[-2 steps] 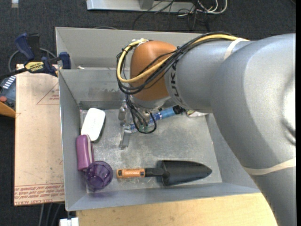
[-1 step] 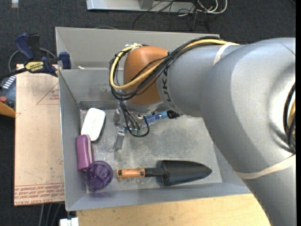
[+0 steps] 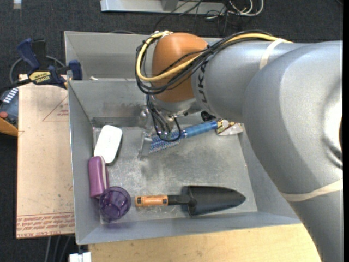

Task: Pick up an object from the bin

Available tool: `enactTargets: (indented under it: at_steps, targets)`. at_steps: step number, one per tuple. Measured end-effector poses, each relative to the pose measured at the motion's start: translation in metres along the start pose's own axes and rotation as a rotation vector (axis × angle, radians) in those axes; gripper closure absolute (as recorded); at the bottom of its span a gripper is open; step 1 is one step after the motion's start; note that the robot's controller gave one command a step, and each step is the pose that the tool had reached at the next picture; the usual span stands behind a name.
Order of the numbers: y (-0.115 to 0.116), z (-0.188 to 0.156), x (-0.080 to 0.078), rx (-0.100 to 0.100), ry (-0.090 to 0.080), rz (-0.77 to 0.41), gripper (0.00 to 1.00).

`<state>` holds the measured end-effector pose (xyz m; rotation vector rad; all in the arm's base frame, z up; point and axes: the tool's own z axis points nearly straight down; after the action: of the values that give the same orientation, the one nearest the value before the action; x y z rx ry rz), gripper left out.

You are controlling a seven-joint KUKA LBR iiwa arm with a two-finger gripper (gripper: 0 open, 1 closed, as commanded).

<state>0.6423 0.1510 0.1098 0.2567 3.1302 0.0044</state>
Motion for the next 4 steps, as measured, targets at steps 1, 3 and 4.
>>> enactTargets:
  at_steps: [1, 3, 4]
  targets:
    - [-0.035, -0.025, -0.003, -0.003, -0.004, 0.093, 0.0]
    - [-0.07, 0.034, 0.033, -0.005, -0.005, -0.072, 1.0]
    - [-0.07, 0.034, 0.033, -0.005, -0.005, -0.072, 1.0]
